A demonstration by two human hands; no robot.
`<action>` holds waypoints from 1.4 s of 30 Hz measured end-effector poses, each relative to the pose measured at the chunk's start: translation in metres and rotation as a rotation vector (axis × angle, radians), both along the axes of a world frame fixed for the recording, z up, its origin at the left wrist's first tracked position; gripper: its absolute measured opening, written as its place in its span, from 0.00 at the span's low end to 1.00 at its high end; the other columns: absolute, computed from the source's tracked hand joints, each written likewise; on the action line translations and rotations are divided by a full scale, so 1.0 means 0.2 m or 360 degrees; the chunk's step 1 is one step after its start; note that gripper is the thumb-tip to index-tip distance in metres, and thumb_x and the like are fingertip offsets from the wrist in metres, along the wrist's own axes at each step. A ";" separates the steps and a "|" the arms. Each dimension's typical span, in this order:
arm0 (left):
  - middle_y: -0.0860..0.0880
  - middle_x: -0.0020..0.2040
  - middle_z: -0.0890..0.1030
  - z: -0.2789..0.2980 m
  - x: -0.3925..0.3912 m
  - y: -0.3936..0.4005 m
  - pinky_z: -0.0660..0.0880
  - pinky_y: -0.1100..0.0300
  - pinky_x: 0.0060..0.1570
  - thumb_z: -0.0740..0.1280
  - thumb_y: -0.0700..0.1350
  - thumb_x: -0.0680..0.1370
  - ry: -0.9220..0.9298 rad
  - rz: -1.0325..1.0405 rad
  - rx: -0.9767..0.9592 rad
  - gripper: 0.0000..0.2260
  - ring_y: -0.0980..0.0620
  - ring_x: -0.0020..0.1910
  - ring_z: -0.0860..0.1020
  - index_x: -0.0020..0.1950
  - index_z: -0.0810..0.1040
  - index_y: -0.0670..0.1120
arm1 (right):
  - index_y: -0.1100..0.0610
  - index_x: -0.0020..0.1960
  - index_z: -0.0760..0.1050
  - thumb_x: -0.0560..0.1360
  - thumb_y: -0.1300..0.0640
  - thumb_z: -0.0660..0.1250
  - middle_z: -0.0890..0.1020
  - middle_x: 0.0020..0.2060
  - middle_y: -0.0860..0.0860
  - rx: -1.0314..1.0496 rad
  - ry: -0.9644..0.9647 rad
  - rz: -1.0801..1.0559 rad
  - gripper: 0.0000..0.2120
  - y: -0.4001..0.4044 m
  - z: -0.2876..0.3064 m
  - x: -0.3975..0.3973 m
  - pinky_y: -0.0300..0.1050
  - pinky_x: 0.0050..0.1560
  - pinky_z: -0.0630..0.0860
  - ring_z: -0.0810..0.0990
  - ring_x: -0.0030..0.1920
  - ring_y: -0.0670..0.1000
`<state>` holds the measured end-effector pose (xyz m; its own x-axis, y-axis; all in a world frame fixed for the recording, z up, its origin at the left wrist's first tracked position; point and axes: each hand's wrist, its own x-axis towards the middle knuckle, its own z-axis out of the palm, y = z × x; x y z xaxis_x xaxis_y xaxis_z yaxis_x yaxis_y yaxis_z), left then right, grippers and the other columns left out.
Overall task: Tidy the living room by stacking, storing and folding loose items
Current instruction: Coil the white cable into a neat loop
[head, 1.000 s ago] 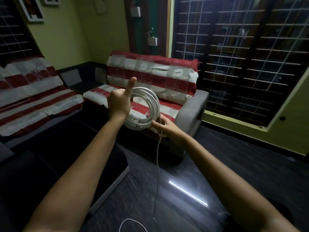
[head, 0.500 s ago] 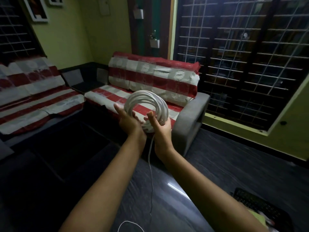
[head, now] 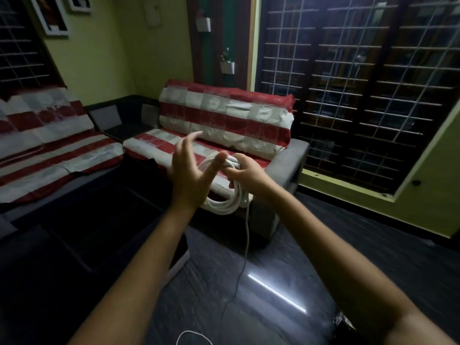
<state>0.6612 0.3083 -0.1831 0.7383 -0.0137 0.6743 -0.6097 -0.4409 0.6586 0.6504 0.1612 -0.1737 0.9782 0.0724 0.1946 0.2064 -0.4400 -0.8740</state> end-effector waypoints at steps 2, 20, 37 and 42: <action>0.50 0.65 0.73 0.08 0.04 0.00 0.71 0.50 0.58 0.49 0.83 0.58 0.0254 -0.0248 0.0545 0.48 0.51 0.61 0.73 0.69 0.66 0.54 | 0.56 0.51 0.75 0.77 0.57 0.66 0.79 0.43 0.52 -0.0469 0.0020 0.0251 0.04 0.00 0.06 -0.02 0.50 0.47 0.78 0.78 0.42 0.49; 0.48 0.24 0.69 0.20 0.08 -0.04 0.63 0.59 0.27 0.64 0.74 0.60 0.0410 -0.0287 0.0684 0.36 0.53 0.24 0.66 0.30 0.74 0.38 | 0.49 0.75 0.53 0.61 0.46 0.80 0.73 0.65 0.56 -0.0048 0.0564 0.0607 0.52 -0.23 -0.05 0.02 0.55 0.61 0.75 0.76 0.63 0.54; 0.53 0.31 0.74 0.00 -0.03 -0.23 0.70 0.64 0.31 0.62 0.66 0.75 0.0791 0.0060 -0.1681 0.23 0.57 0.29 0.72 0.45 0.81 0.47 | 0.55 0.67 0.68 0.61 0.41 0.75 0.80 0.59 0.54 0.1508 -0.0052 0.0031 0.39 0.10 -0.20 -0.08 0.54 0.62 0.74 0.80 0.60 0.52; 0.48 0.43 0.82 -0.14 -0.05 -0.22 0.78 0.55 0.50 0.55 0.65 0.78 0.1038 0.0133 -0.1513 0.26 0.52 0.43 0.81 0.51 0.81 0.44 | 0.60 0.60 0.74 0.74 0.54 0.70 0.82 0.40 0.50 0.1225 -0.0149 -0.0200 0.17 0.05 -0.21 -0.05 0.46 0.39 0.79 0.83 0.39 0.52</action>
